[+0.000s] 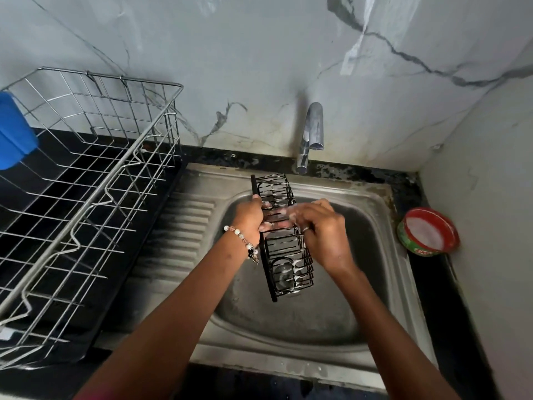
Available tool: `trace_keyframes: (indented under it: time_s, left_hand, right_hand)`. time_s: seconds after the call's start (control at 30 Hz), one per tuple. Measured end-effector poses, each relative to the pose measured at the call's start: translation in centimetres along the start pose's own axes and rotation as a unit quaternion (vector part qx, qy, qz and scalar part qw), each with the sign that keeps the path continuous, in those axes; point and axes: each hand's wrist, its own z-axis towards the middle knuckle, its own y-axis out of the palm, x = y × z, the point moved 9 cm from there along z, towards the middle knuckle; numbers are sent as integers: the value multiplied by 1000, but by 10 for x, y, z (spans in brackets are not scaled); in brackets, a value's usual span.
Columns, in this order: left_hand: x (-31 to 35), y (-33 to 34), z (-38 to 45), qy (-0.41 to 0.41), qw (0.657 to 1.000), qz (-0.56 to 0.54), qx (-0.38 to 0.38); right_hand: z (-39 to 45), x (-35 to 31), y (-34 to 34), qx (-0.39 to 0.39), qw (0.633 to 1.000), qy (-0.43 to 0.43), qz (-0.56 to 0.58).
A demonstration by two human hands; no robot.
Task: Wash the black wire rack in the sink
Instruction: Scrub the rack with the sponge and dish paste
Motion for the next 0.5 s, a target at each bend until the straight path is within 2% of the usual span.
trace_keyframes:
  time_s: [0.13, 0.23, 0.4, 0.5]
  left_hand:
    - [-5, -6, 3, -16, 1000, 7, 23]
    - [-3, -6, 4, -6, 1000, 2, 24]
    - [-8, -7, 1, -67, 996, -64, -9]
    - [-12, -3, -3, -71, 992, -93, -46]
  right_hand:
    - [0, -5, 4, 44, 998, 28, -23]
    - [-12, -19, 18, 24, 997, 50, 53]
    - [-28, -32, 17, -31, 998, -45, 32]
    - [-28, -28, 0, 56, 995, -80, 4]
